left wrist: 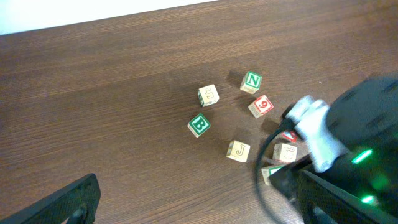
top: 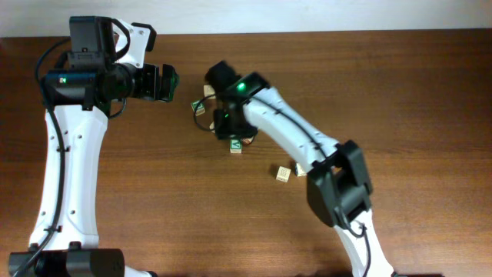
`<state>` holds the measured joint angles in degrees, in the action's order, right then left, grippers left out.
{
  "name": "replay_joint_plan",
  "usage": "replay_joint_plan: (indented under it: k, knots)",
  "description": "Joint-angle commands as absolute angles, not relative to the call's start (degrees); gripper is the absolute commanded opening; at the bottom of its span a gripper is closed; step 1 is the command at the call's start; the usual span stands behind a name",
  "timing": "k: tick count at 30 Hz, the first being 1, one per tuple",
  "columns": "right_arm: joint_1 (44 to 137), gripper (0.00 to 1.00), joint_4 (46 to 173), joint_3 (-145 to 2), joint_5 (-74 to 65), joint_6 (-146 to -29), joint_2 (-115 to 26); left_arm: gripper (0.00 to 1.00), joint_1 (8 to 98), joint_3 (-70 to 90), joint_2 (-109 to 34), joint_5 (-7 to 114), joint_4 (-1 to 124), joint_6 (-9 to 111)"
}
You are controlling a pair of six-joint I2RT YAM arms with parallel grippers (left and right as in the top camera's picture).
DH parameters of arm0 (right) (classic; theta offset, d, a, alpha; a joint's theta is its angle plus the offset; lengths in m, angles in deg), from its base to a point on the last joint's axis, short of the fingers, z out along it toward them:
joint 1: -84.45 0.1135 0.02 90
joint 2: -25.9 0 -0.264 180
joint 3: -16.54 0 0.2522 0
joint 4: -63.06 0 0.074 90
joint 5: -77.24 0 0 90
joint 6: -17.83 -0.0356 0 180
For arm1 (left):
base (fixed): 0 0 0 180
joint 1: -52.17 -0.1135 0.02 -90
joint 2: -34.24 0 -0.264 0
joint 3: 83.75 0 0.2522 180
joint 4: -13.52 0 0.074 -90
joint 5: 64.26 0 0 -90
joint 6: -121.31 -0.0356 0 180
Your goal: Rotate 3 blocks
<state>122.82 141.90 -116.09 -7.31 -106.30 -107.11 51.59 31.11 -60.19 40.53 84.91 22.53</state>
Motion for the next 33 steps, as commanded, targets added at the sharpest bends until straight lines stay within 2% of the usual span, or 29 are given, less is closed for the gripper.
replay_joint_plan:
  k: [1,9,11,19,23,24,28,33]
  knots:
    - [124.3,0.41,141.9,-115.5,-14.1,-111.3,-110.6,0.99,51.3,32.1,-60.5,40.8,84.9,22.4]
    - [123.3,0.42,141.3,-115.5,-16.9,-111.7,-111.4,0.99,51.3,32.1,-60.5,40.8,84.9,22.5]
    - [123.3,0.47,141.5,-115.5,-17.3,-111.6,-111.4,0.99,51.3,32.1,-60.5,40.8,84.8,22.4]
    - [123.4,0.5,142.8,-115.2,-19.0,-111.4,-111.5,0.99,51.3,32.1,-60.5,40.8,84.8,22.5]
    - [123.5,0.5,140.3,-111.1,-15.3,-105.2,-111.5,0.99,51.3,32.1,-60.5,40.8,84.9,22.4]
    - [123.5,0.49,139.8,-110.8,-14.2,-103.8,-111.5,0.99,51.3,32.1,-60.5,40.8,84.9,22.4]
    - [123.5,0.32,139.6,-110.8,-13.2,-101.1,-111.5,0.99,51.3,32.1,-60.5,40.8,84.8,22.4]
    - [123.5,0.32,141.4,-110.8,-13.2,-100.0,-111.5,0.99,51.3,32.1,-60.5,40.8,84.8,22.4]
